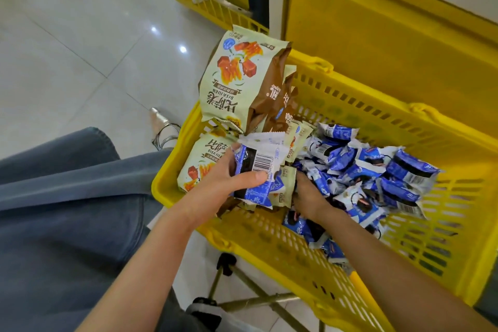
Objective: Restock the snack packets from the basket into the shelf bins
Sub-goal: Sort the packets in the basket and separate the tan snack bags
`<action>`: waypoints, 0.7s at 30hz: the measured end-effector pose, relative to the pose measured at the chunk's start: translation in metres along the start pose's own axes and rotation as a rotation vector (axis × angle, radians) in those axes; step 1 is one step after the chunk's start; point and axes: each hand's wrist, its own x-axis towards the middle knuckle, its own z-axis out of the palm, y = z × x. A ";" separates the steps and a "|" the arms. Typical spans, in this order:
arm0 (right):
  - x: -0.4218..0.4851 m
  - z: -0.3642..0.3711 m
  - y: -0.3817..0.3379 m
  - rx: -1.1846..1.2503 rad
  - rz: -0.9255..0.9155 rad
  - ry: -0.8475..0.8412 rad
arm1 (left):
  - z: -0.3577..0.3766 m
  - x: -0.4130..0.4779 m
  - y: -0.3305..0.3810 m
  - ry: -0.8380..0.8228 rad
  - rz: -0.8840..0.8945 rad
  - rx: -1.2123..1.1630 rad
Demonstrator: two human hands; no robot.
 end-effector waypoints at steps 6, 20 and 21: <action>0.011 0.000 0.007 -0.408 0.051 -0.037 | -0.002 -0.001 0.002 -0.008 -0.002 0.013; 0.003 0.002 0.005 0.409 0.456 -0.015 | -0.004 -0.004 -0.001 0.010 0.017 0.016; 0.003 0.002 0.002 0.482 0.463 -0.010 | -0.004 -0.004 -0.001 0.009 0.015 0.014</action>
